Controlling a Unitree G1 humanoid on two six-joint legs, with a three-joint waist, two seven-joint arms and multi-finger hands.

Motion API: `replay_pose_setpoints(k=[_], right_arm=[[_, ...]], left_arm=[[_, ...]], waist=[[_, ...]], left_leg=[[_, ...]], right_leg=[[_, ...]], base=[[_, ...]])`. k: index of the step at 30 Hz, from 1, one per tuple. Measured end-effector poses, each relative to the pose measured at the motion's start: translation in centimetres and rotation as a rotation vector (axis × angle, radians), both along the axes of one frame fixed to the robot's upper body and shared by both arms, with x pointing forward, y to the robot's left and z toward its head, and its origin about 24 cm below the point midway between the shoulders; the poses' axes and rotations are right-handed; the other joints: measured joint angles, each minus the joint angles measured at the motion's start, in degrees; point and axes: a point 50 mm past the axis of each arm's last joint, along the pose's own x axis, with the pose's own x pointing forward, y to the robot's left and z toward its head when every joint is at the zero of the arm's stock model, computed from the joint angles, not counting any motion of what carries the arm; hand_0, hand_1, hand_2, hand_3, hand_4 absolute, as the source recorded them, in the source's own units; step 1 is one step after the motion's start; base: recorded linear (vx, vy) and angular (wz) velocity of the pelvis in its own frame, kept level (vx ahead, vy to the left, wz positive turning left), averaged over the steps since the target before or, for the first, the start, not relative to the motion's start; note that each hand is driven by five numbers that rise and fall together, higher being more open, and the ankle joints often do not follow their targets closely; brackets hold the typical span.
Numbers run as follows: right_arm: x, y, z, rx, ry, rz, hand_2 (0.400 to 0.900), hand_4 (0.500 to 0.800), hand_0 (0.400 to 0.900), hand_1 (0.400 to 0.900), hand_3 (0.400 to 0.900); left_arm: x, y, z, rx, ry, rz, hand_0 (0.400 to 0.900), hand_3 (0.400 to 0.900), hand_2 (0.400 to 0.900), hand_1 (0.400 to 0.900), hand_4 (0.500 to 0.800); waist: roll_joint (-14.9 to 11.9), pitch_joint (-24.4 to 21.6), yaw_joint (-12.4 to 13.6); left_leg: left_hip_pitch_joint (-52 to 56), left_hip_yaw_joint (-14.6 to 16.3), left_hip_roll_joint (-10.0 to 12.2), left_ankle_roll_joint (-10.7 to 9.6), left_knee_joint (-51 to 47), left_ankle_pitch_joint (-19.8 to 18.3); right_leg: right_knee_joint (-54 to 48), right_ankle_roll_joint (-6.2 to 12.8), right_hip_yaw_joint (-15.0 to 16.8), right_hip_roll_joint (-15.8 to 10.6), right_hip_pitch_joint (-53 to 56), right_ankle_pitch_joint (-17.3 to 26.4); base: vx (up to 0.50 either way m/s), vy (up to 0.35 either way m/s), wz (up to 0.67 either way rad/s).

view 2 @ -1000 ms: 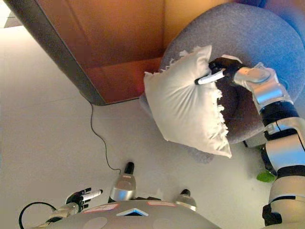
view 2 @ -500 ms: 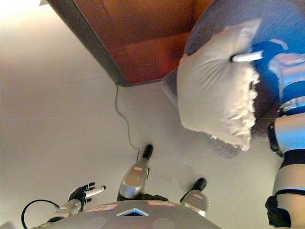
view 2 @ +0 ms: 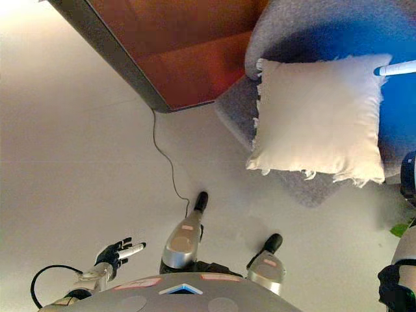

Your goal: Pick up the pillow and put it on the sofa.

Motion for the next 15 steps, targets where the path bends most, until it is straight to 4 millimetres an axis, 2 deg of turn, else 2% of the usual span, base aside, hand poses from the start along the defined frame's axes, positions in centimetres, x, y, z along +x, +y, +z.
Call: replay_pose_setpoints(k=[5, 10, 12, 15], right_arm=[[-0.6, -0.6, 0.2, 0.001, 0.02, -0.01, 0.9, 0.8, 0.9, 0.9, 0.9], [-2.4, -2.5, 0.5, 0.006, 0.018, -0.049, 0.9, 0.8, 0.9, 0.9, 0.9], [-2.7, -2.8, -0.3, 0.018, 0.019, -0.047, 0.9, 0.8, 0.9, 0.9, 0.9], [-3.3, -3.3, -3.8, 0.074, 0.023, -0.002, 0.9, 0.8, 0.9, 0.9, 0.9]], left_arm=[[-0.5, 0.2, -0.1, 0.004, 0.023, 0.011, 0.9, 0.9, 0.9, 0.9, 0.8], [-0.9, 0.3, -0.1, 0.005, 0.049, 0.022, 0.9, 0.9, 0.9, 0.9, 0.8], [-1.1, 0.4, -0.2, 0.005, 0.053, 0.024, 0.9, 0.9, 0.9, 0.9, 0.8], [-1.3, 0.4, -0.2, 0.005, 0.062, 0.027, 0.9, 0.9, 0.9, 0.9, 0.8]], waist=[[-1.7, -0.9, -0.7], [-4.7, -4.2, -2.8], [-5.6, -5.4, -3.3], [-7.3, -7.8, -4.3]], left_leg=[[2.5, 2.0, 0.4, -0.1, -0.8, -0.1], [4.2, 3.8, 0.6, -0.1, -1.9, -0.2], [5.0, 4.8, 0.6, -0.1, -2.5, -0.2], [6.5, 6.2, 0.7, -0.1, -3.1, -0.5]], right_leg=[[-0.2, -0.12, 2.0, 0.0, 0.5, 0.2], [-1.0, -0.06, 3.2, 0.1, 1.2, 0.3], [-1.2, -0.05, 3.6, 0.1, 1.4, 0.3], [-1.5, -0.02, 4.9, 0.1, 1.8, 0.3]], base=[[0.09, -0.013, -0.21], [0.06, 0.005, -0.19], [0.01, 0.022, -0.17], [-0.02, 0.025, -0.19]])
